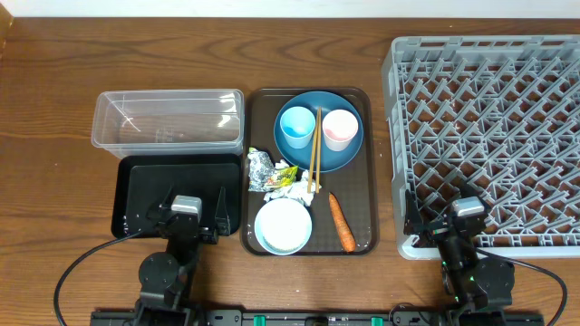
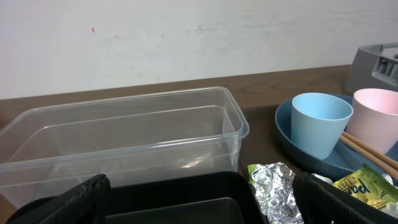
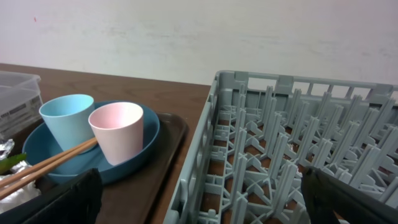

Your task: Sort waste into correct bins and load items into the dishwasher rack

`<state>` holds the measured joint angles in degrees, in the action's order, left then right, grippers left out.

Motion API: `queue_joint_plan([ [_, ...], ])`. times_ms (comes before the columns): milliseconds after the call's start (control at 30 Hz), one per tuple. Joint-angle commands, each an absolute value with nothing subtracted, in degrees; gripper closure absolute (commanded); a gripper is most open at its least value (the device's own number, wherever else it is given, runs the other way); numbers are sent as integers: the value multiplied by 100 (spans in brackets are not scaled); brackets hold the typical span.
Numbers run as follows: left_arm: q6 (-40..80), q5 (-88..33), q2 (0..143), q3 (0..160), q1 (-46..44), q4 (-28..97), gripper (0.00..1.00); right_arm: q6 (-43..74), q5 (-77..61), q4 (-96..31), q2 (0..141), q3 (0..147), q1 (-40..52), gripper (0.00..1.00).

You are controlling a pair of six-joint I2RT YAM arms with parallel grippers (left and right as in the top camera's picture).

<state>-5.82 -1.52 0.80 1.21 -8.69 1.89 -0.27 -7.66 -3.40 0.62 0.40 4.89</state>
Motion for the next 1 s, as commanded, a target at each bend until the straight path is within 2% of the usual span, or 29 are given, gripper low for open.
queue_joint_plan([
  [0,-578,-21,21,23,-882,405,5,-49,-775,-357,38,32,456,1],
  [967,-576,-86,23,23,-882,388,5,-49,-775,-357,38,32,456,1],
])
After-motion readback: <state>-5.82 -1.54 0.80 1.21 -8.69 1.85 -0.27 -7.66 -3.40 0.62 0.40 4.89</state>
